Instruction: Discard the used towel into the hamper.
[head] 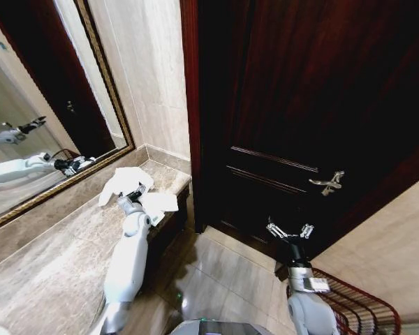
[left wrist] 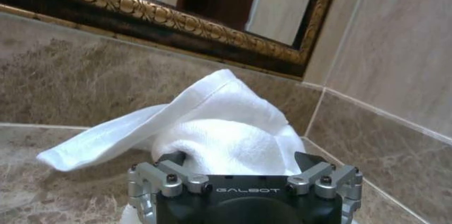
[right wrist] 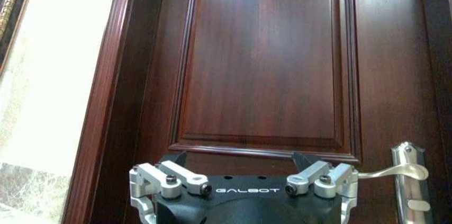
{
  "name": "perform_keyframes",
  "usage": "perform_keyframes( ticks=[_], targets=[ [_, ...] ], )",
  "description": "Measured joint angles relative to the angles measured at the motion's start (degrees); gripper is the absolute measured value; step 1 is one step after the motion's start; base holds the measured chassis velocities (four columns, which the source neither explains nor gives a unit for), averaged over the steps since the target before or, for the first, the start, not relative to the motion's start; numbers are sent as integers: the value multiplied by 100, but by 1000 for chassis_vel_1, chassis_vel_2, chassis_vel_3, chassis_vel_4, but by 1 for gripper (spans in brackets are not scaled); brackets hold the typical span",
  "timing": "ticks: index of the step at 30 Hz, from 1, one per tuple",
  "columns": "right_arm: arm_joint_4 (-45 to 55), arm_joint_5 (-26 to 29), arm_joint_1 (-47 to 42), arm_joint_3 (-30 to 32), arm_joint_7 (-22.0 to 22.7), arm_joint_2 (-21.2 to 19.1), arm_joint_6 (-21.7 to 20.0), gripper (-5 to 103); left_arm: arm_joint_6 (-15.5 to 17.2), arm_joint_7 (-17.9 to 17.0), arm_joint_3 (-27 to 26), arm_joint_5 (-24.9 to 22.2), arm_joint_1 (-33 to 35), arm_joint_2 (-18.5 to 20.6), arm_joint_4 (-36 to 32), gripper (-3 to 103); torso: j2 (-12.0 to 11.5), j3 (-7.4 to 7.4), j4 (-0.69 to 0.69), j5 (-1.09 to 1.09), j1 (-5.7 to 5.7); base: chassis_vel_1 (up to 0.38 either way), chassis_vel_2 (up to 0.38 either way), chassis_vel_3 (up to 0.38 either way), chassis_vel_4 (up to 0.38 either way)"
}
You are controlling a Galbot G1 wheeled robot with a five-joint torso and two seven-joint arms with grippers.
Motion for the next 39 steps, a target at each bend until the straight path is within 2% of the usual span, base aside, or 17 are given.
perform_keyframes(
  ticks=[3, 6, 8, 9, 11, 14, 17, 19, 21, 22, 23, 25, 27, 28, 33, 38, 39],
  targets=[
    [-18, 9, 14, 2, -5, 5, 9, 100, 72, 5, 4, -20, -25, 81, 112, 100, 0, 0, 0, -1, 0, 0, 0, 0, 0],
    [-20, 43, 45, 16, -7, 8, 17, 100, 308, 225, 21, 160, -32, 252, 259, 101, 0, 0, 0, -1, 0, 0, 0, 0, 0],
    [-20, 52, 50, 22, -7, 6, 22, 100, 336, 298, 21, 218, -41, 291, 321, 101, 0, 0, 0, -1, 0, 0, 0, 0, 0],
    [-20, 77, 59, 34, -8, 4, 29, 100, 319, 418, 15, 324, -45, 344, 406, 94, 0, 0, 0, -1, 0, 0, 0, 0, 0],
    [-20, 93, 63, 41, -8, 3, 36, 100, 296, 507, 5, 384, -40, 380, 432, 94, 0, 0, 0, -2, 0, 0, 0, 0, 0],
    [-64, 116, 98, 42, -12, 6, 77, 100, 244, 688, -3, 431, 27, 474, 385, 77, 0, 0, 1, -1, 0, 0, 0, 0, 0],
    [-69, 116, 108, 30, -16, 14, 86, 100, 191, 719, -1, 482, 53, 486, 356, 72, 0, 0, 0, 0, 0, 0, 0, 0, 0],
    [-69, 107, 120, 9, -19, 22, 96, 100, 115, 733, -1, 596, 96, 486, 315, 61, 0, 0, 0, 0, 0, 0, 0, 0, 0],
    [-69, 106, 121, 7, -22, 19, 99, 100, 108, 735, -1, 608, 109, 486, 300, 61, 0, 0, 0, 0, 0, 0, 0, 0, 0],
    [-69, 107, 124, 5, -28, 7, 104, 100, 102, 736, 5, 626, 141, 486, 259, 50, 0, 0, 1, 0, 0, 0, 0, 0, 0],
    [-68, 112, 126, 6, -30, -4, 113, 100, 94, 736, 9, 640, 174, 486, 231, 44, 0, 0, 0, 1, 0, 0, 0, 0, 0],
    [-66, 117, 127, 10, -30, -10, 124, 100, 84, 737, 11, 646, 203, 485, 210, 44, 0, 0, 0, 0, 0, 0, 0, 0, 0],
    [-63, 126, 123, 12, -30, -10, 153, 100, 36, 760, 10, 643, 270, 479, 155, 33, 0, 0, 0, 0, 0, 0, 0, 0, 0],
    [-63, 126, 123, 12, -30, -10, 153, 100, 36, 760, 10, 643, 270, 479, 155, 33, 0, 0, 0, 0, 0, 0, 0, 0, 0],
    [-42, 125, 88, 3, -78, -35, 214, 100, -105, 828, -6, 507, 361, 463, 52, 12, 0, 0, 0, 1, 0, 0, 0, 0, 0],
    [1, 125, 80, 1, -82, -50, 217, 100, -179, 869, -20, 462, 402, 463, -8, 5, 0, 0, 0, 0, 0, 0, 0, 0, 0],
    [23, 125, 74, 1, -82, -52, 217, 100, -286, 945, -36, 392, 417, 463, -32, 5, 0, 0, 0, 0, 0, 0, 0, 0, 0]
  ],
)
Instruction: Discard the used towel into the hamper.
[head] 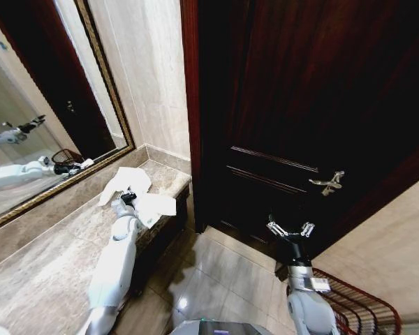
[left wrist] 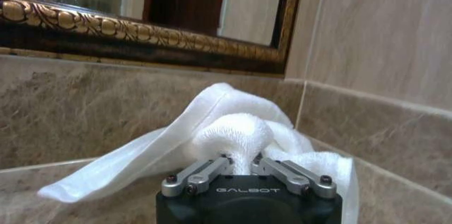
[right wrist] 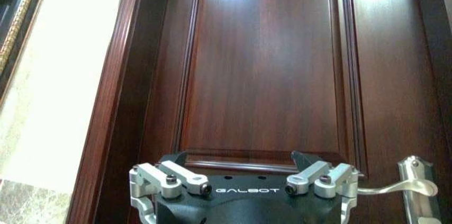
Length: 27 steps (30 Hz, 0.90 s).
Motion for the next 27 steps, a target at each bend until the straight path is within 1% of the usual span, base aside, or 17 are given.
perform_keyframes(
  ticks=[1, 2, 4, 5, 7, 9, 11, 13, 15, 17, 19, 20, 21, 23, 24, 26, 27],
  targets=[
    [23, 0, -12, 0, 0, -3, -1, 100, -76, 103, -16, -70, 33, 0, -69, 5, 0, 0, 0, 0, 0, 0, 0, 0, 0],
    [23, 0, -12, 0, 0, -3, -1, 100, -76, 103, -16, -70, 33, 0, -69, 5, 0, 0, 0, 0, 0, 0, 0, 0, 0],
    [48, 0, -32, -1, 0, -12, -2, 100, -218, 270, -25, -171, 100, 6, -191, 5, 0, 0, 0, 0, 0, 0, 0, 0, 0],
    [55, 1, -39, 1, 0, -13, -1, 100, -338, 416, -32, -243, 167, 15, -318, 5, 0, 0, 0, 0, 0, 0, 0, 0, 0],
    [71, -19, -47, 8, 3, -3, 24, 100, -513, 532, -54, -348, 268, 31, -491, 5, 0, 0, 0, 1, 0, 0, 0, 0, 0],
    [82, -28, -51, 8, 3, 7, 44, 100, -562, 576, -68, -382, 307, 42, -549, 5, 0, 0, -1, 0, 0, 0, 0, 0, 0],
    [98, -54, -72, 0, 3, 46, 84, 100, -736, 771, -125, -464, 491, 93, -815, 5, 0, 0, 0, 0, 0, 0, 0, 0, 0],
    [98, -63, -75, -3, 3, 59, 103, 100, -775, 817, -145, -477, 543, 106, -899, 5, 0, 0, 0, 0, 0, 0, 0, 0, 0],
    [92, -86, -96, -25, 4, 89, 175, 100, -890, 999, -226, -527, 895, 144, -1356, 5, 0, 0, 0, 0, 0, 0, 0, 0, 0],
    [91, -88, -99, -30, 4, 93, 187, 100, -921, 1054, -242, -543, 987, 149, -1461, 5, 0, 0, 0, 1, 0, 0, 0, 0, 0],
    [92, -100, -99, -38, 16, 100, 252, 100, -1104, 1313, -313, -576, 1374, 138, -1912, 5, 0, 0, -1, 1, 0, 0, 0, 0, 0],
    [92, -100, -99, -38, 16, 100, 252, 100, -1104, 1313, -313, -576, 1374, 138, -1912, 5, 0, 0, -1, 1, 0, 0, 0, 0, 0],
    [98, -122, -98, -38, 26, 104, 282, 100, -1152, 1390, -342, -576, 1478, 123, -2025, 5, 0, 0, 0, 1, -1, 0, 0, 0, 0],
    [164, -208, -101, -21, 36, 114, 388, 100, -1407, 1792, -422, -547, 1804, 62, -2393, 5, 0, -1, 1, -1, -1, 0, 0, 0, 0],
    [164, -208, -101, -21, 36, 114, 388, 100, -1407, 1792, -422, -547, 1804, 62, -2393, 5, 0, -1, 1, -1, -1, 0, 0, 0, 0],
    [185, -203, -108, -19, 55, 112, 413, 100, -1571, 2066, -423, -488, 1972, 29, -2586, 5, 0, -1, 0, 1, -1, 0, 0, 0, 0],
    [189, -195, -110, -14, 66, 111, 445, 100, -1689, 2280, -415, -377, 2098, -16, -2753, 5, 0, -1, 0, 1, -1, 0, 0, 0, 0]
  ],
)
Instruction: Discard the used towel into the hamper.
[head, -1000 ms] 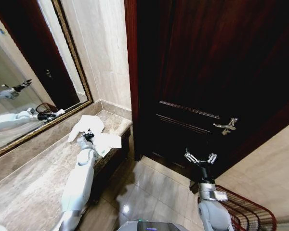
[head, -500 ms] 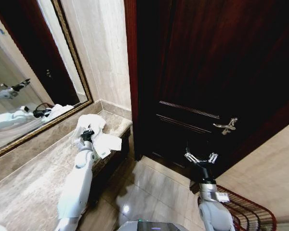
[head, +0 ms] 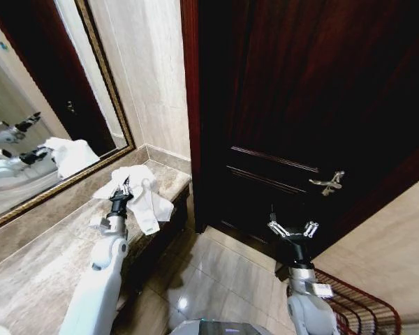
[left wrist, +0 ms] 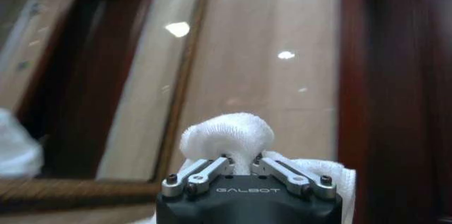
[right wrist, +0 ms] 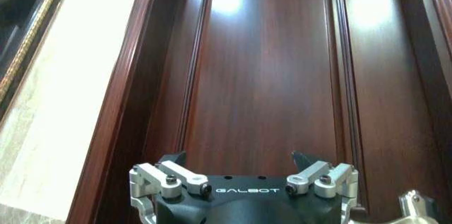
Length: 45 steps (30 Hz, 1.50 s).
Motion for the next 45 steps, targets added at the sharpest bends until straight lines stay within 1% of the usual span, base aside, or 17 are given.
perform_keyframes(
  ticks=[7, 10, 15, 17, 19, 25, 26, 27, 28, 29, 30, 32, 33, 35, 38, 43, 45],
  targets=[
    [0, 69, -64, 13, 3, 17, 99, 100, -227, 411, 57, 230, 379, -196, -469, 5, 0, 0, -1, 0, 0, 0, 0, 0, 0],
    [-3, 145, -70, 35, 4, 9, 155, 100, -522, 753, 60, 293, 616, -316, -693, 5, 0, 0, -1, 0, 0, 0, 0, 0, 0],
    [72, 237, -85, 20, 7, 22, 173, 100, -682, 796, 153, 503, 953, -603, -944, 5, 0, 0, -1, 1, 0, 0, 0, 0, 0],
    [116, 277, -92, 8, -1, 31, 173, 100, -693, 646, 250, 668, 1143, -764, -1006, 5, 0, 0, 0, 1, 0, 0, 0, 0, 0],
    [233, 367, -121, -2, -30, 49, 139, 100, -742, 366, 415, 942, 1392, -979, -999, 5, 0, 0, 0, 0, 0, 0, 0, 0, 0],
    [450, 515, -93, 49, -37, 61, 41, 100, -797, 123, 571, 1274, 1728, -1180, -925, 5, 0, 1, 0, 0, 0, 0, 0, 0, 0],
    [483, 527, -96, 65, 8, 59, 27, 100, -789, 2, 581, 1339, 1779, -1196, -969, 5, 0, 1, 0, 0, 0, 0, 0, 0, 0],
    [499, 505, -100, 71, 97, 59, 11, 100, -758, -113, 592, 1374, 1814, -1197, -1028, 5, 0, 1, -1, 0, 0, 0, 0, 0, 0],
    [522, 482, -107, 76, 226, 68, -20, 100, -668, -364, 627, 1424, 1888, -1196, -1152, 5, 0, 1, -1, 0, 0, 0, 0, 0, 0],
    [522, 482, -107, 76, 226, 68, -20, 100, -668, -364, 627, 1424, 1888, -1196, -1152, 5, 0, 1, -1, 0, 0, 0, 0, 0, 0],
    [534, 482, -112, 79, 286, 77, -41, 100, -593, -540, 666, 1462, 1949, -1195, -1241, 5, 0, 1, -1, 1, 0, 0, 0, 0, 0],
    [536, 484, -117, 105, 356, 94, -58, 100, -363, -1062, 891, 1674, 2120, -1206, -1497, 5, 0, 0, -1, 0, 0, 0, 0, 0, 0],
    [536, 484, -117, 105, 356, 94, -58, 100, -363, -1062, 891, 1674, 2120, -1206, -1497, 5, 0, 0, -1, 0, 0, 0, 0, 0, 0],
    [529, 484, -121, 109, 362, 105, -58, 100, -133, -1415, 1096, 1879, 2306, -1251, -1738, 5, 0, 1, 0, 1, 0, 0, 0, 0, 0],
    [536, 484, -119, 105, 360, 107, -58, 100, -75, -1471, 1182, 1953, 2391, -1273, -1854, 5, 0, 0, -1, 1, 0, 0, 0, 0, 0],
    [556, 487, -79, 112, 300, 107, -19, 100, -268, -1124, 1213, 2078, 2514, -1270, -2078, 5, 0, 0, 0, 1, 0, 0, 0, 0, 0],
    [553, 499, -74, 114, 301, 105, 9, 100, -357, -1113, 1210, 2194, 2511, -1277, -2110, 5, 0, 0, 0, 1, 0, 0, 0, 0, 0]
  ],
)
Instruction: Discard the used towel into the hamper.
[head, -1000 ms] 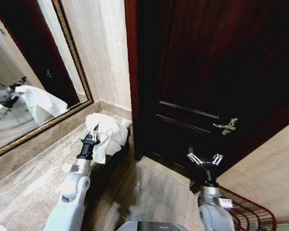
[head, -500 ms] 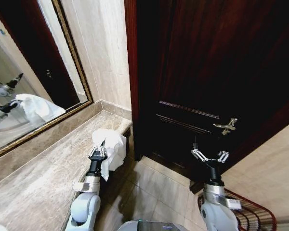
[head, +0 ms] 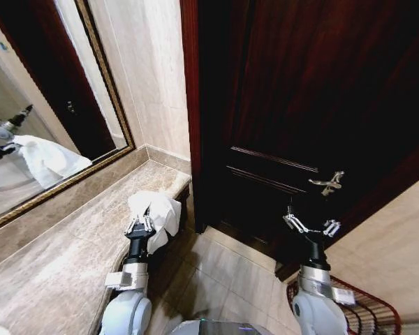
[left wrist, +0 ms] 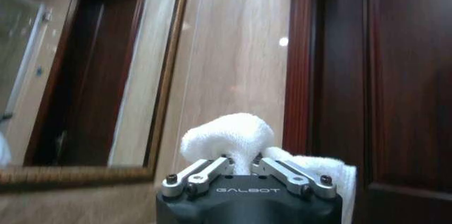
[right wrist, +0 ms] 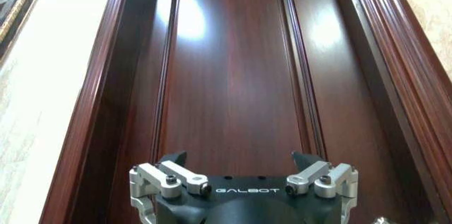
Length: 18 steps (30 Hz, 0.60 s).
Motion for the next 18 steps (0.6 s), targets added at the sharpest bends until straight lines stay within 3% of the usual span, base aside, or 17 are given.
perform_keyframes(
  ticks=[3, 18],
  targets=[
    [-16, 38, 1, 10, 18, -1, 52, 100, -124, 14, -56, 332, 2, -63, -85, 5, 0, 0, 0, 0, 0, 0, 0, 0, 0],
    [69, 182, -92, 5, -47, 64, 48, 100, -200, 10, -91, 349, 45, -39, -20, 5, 0, 0, 0, -1, 0, 0, 0, 0, 0]
  ],
)
